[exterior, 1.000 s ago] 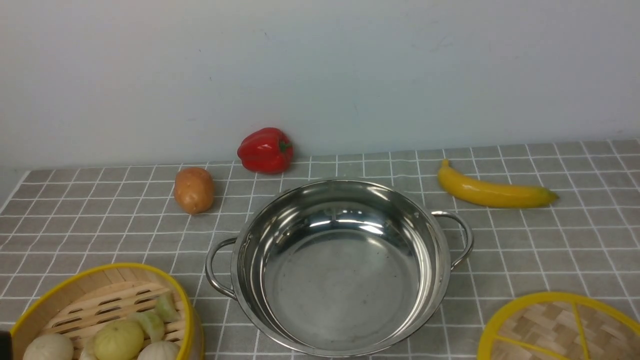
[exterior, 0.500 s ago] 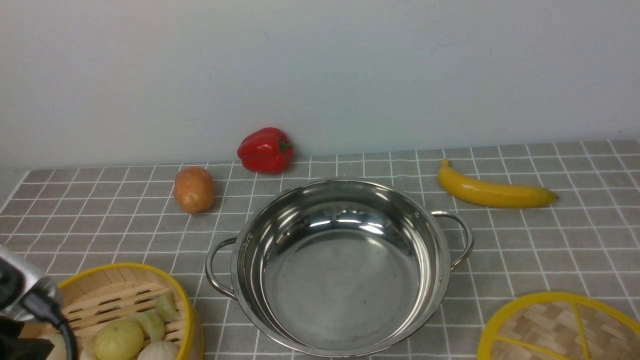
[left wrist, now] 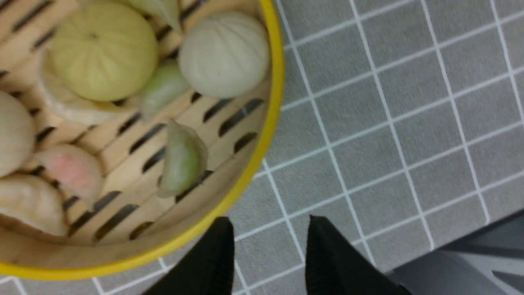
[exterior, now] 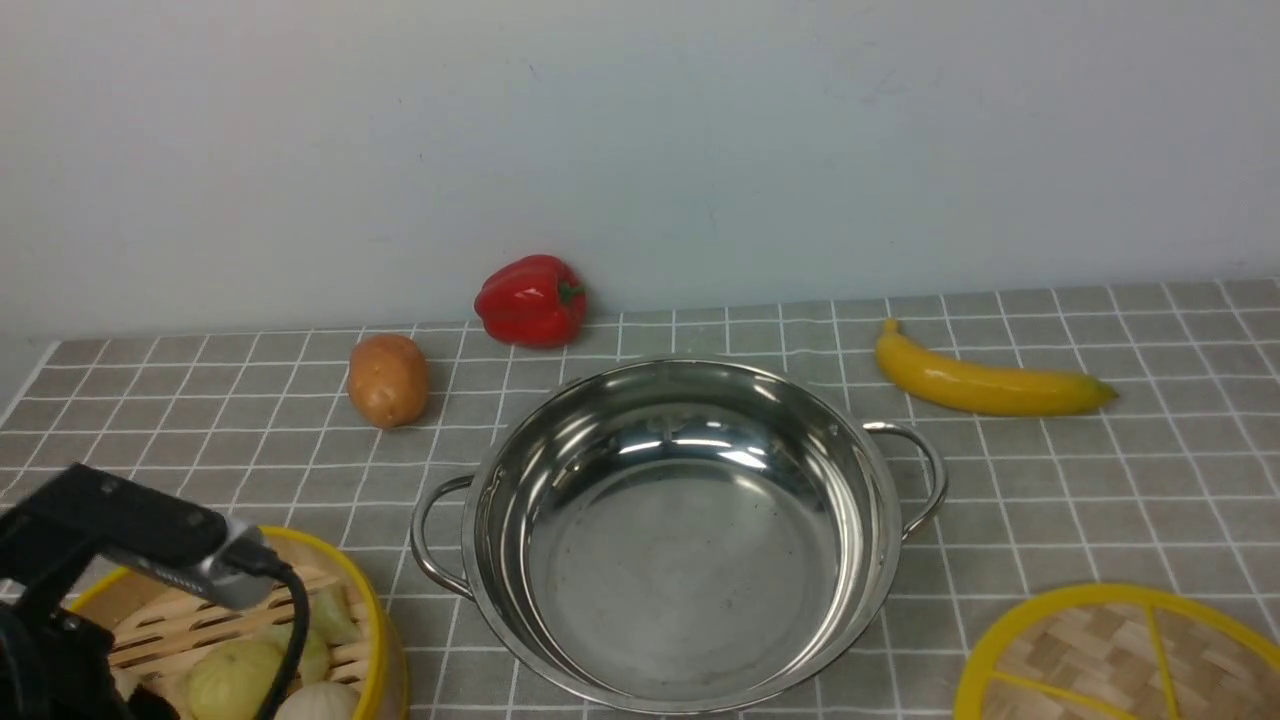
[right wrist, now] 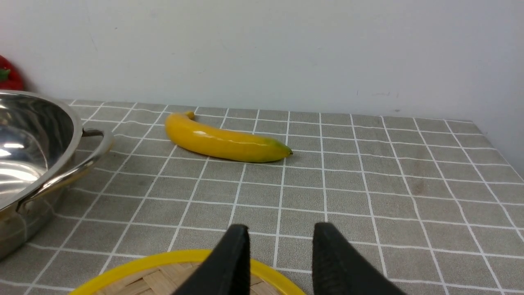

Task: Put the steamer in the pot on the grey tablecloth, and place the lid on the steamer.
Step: 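Grasp the rim of the steamer basket holding the buns with the left gripper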

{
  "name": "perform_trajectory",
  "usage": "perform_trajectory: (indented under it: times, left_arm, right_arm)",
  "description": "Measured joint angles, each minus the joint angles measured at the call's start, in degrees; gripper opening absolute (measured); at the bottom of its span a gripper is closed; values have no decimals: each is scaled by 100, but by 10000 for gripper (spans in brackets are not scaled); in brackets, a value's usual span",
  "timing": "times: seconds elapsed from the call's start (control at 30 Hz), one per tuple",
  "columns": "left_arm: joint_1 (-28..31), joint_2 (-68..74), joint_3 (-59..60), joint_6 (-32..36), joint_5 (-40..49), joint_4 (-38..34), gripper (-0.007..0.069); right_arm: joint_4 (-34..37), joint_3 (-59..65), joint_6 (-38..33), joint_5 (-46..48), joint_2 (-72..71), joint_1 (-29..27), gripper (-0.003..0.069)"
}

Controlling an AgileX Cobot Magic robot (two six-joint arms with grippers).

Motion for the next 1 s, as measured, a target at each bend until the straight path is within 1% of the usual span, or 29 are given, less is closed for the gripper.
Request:
perform_trajectory:
  times: [0.07,0.13,0.17,0.27,0.53,0.8,1.0]
  left_arm:
    - [-6,56,184,401,0,-73,243]
    - [-24,56,209,553,0,-73,243]
    - [-81,56,211,758,0,-78,243]
    - [-255,56,219,1000,0,-59,243]
    - [-746,72,229,1155,0,513,243]
    - [-818,728,229,1555,0,212,243]
    - [-818,1158,229,1560,-244,212,243]
  right_arm:
    - [0,0,0,0,0,0,243]
    - [0,0,0,0,0,0,243]
    - [0,0,0,0,0,0,243]
    - [0,0,0,0,0,0,243]
    - [0,0,0,0,0,0,243]
    - [0,0,0,0,0,0,243]
    - [0,0,0,0,0,0,243]
